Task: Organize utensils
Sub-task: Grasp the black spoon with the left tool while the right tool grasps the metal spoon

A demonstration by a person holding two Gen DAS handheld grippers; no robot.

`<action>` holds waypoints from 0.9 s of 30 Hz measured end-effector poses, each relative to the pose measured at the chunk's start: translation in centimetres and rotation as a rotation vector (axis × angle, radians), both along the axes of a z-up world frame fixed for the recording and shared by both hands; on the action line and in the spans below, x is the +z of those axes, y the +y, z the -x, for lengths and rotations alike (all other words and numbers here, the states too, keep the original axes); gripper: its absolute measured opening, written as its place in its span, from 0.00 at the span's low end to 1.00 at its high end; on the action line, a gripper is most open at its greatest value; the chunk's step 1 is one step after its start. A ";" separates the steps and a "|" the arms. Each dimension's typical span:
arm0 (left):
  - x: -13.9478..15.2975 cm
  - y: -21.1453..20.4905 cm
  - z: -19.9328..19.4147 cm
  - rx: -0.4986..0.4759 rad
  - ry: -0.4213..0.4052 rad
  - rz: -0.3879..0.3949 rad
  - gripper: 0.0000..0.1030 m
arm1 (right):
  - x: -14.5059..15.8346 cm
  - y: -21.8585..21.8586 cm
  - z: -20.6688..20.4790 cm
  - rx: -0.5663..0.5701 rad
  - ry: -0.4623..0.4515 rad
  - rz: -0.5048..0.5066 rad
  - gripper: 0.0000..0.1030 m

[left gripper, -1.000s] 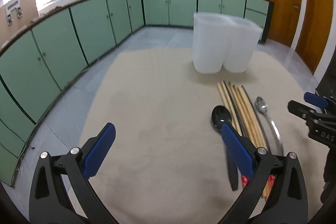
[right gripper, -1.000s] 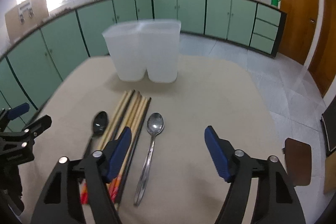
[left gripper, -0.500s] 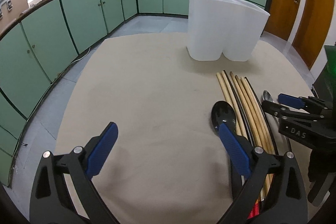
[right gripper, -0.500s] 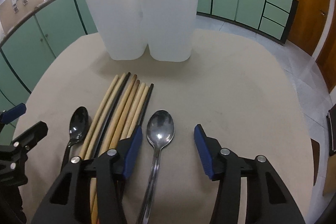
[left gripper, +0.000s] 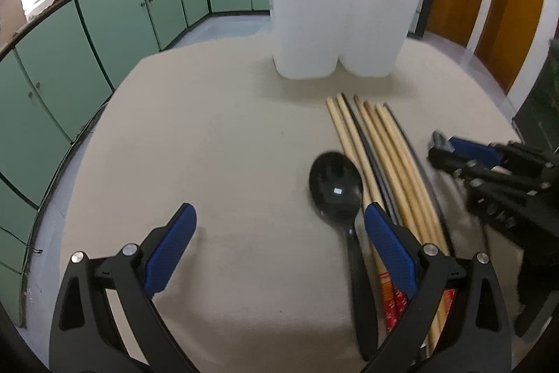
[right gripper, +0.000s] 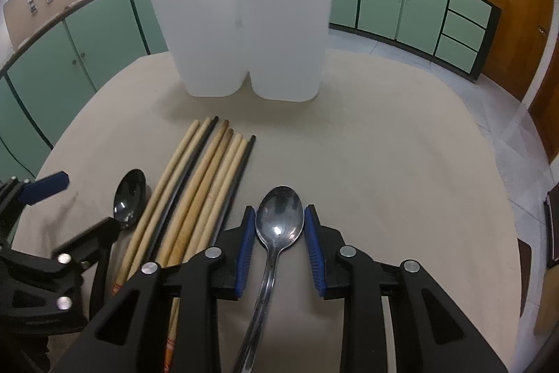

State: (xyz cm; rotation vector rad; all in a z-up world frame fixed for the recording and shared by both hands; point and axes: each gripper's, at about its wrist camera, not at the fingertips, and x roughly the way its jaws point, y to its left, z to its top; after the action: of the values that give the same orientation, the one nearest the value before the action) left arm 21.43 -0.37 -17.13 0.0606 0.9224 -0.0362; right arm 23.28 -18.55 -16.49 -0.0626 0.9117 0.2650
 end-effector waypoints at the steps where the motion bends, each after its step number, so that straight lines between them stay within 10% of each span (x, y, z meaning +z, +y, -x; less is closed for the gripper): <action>1: -0.4 -0.1 -0.1 0.002 0.013 -0.011 0.91 | 0.0 -0.1 0.1 -0.001 0.001 -0.004 0.28; 27: 0.7 1.1 -2.9 0.011 -0.009 0.004 0.92 | 0.0 0.2 -0.5 -0.020 0.007 -0.023 0.34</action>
State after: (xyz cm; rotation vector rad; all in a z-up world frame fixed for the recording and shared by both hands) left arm 24.36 0.73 -16.47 0.0523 0.9133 -0.0277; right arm 23.77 -18.32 -16.53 -0.0309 0.9158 0.2569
